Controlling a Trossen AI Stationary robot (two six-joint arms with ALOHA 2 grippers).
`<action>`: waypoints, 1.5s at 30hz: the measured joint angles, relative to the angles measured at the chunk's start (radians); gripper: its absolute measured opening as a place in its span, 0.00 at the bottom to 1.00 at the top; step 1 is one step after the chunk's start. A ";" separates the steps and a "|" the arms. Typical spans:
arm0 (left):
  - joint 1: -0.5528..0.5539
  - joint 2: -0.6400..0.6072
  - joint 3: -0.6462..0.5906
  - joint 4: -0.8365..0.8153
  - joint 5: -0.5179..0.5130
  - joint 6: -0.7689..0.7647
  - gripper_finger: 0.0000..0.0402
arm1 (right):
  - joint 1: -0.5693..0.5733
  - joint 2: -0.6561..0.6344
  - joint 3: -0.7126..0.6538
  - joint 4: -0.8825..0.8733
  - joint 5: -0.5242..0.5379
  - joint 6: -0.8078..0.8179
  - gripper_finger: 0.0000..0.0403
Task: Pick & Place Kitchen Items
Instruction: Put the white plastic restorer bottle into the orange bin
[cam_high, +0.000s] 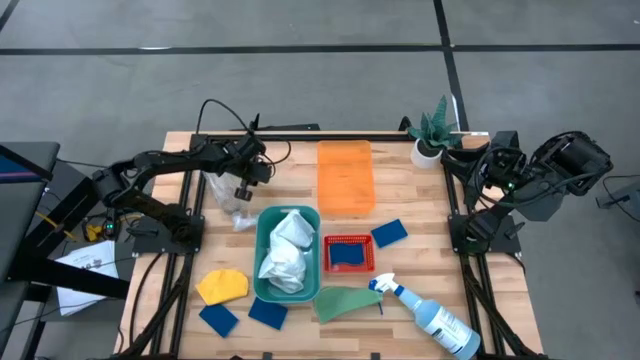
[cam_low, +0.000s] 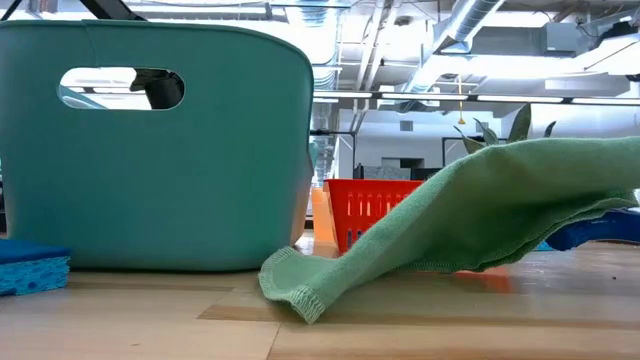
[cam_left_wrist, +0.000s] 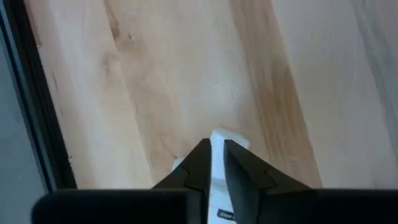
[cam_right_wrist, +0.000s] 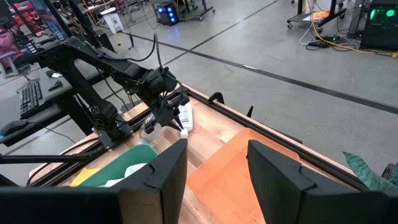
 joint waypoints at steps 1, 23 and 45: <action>0.000 0.000 0.000 0.000 0.008 0.000 0.12 | 0.000 0.000 0.000 0.000 -0.003 0.000 0.40; -0.001 0.166 0.002 0.071 -0.050 0.098 0.39 | -0.003 -0.003 0.000 0.000 -0.023 0.019 0.40; -0.001 0.171 0.014 0.095 -0.059 0.078 0.28 | -0.003 -0.003 0.000 0.000 -0.025 0.019 0.40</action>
